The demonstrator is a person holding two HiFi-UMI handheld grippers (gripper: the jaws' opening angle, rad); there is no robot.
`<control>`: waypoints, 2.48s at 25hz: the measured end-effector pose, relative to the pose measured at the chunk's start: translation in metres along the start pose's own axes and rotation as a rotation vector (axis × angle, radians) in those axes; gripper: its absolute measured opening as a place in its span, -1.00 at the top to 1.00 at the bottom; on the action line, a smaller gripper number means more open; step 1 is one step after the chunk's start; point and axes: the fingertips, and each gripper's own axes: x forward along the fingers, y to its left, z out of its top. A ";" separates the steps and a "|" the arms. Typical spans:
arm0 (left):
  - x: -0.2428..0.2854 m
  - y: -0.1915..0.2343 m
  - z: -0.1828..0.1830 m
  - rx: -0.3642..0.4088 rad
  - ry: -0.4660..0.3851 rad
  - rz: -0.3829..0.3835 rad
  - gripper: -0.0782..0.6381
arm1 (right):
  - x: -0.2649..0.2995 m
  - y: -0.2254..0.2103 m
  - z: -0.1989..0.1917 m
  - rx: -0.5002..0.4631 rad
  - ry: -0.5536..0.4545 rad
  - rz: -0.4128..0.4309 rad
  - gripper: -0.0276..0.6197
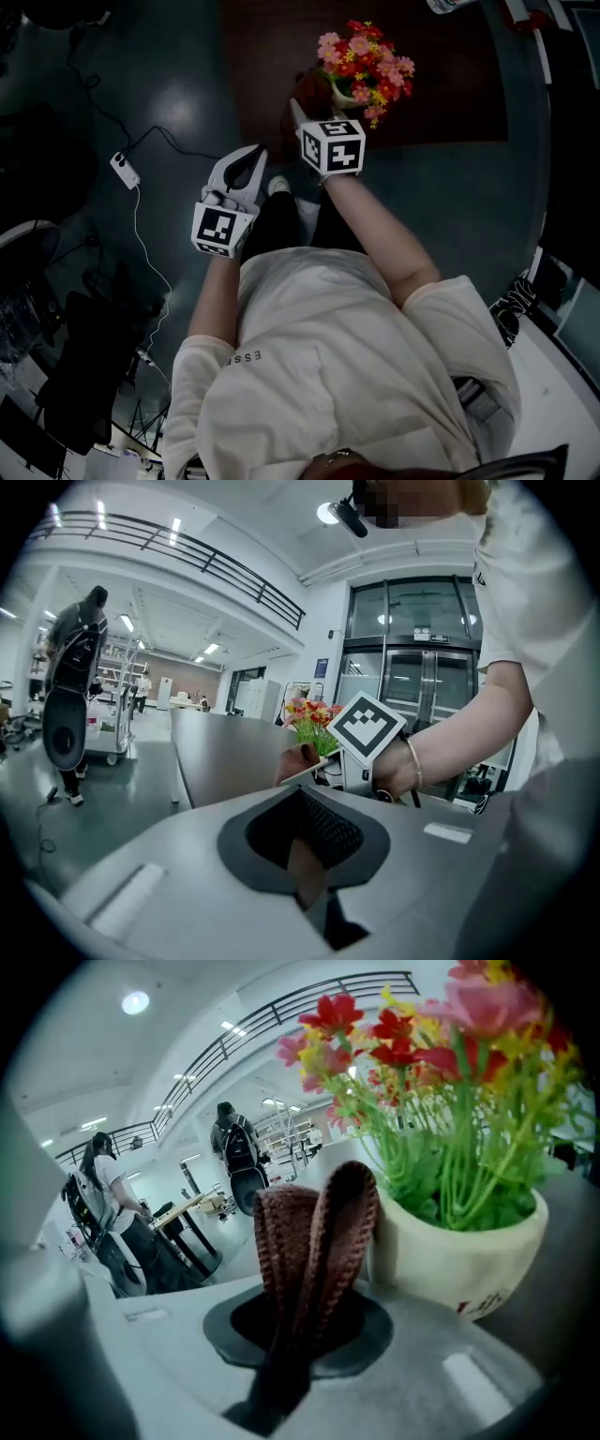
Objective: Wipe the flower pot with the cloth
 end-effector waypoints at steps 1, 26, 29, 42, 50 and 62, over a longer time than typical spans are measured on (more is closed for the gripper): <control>0.002 -0.001 -0.001 -0.003 0.001 -0.009 0.73 | -0.004 -0.002 -0.003 0.011 0.003 -0.001 0.77; 0.077 -0.033 0.019 0.054 0.008 -0.172 0.50 | -0.140 -0.097 -0.103 -0.044 0.152 -0.116 0.77; 0.097 -0.038 0.017 0.098 0.024 -0.226 0.15 | -0.156 -0.135 -0.098 -0.023 0.146 -0.194 0.77; 0.193 -0.038 0.006 0.292 0.147 -0.338 -0.80 | -0.148 -0.212 -0.018 -0.115 0.120 -0.204 0.77; 0.226 -0.053 -0.014 0.350 0.273 -0.488 -0.85 | -0.135 -0.234 -0.002 -0.213 0.134 -0.185 0.77; 0.225 -0.052 -0.011 0.330 0.298 -0.470 -0.77 | -0.116 -0.222 0.003 -0.280 0.152 -0.101 0.77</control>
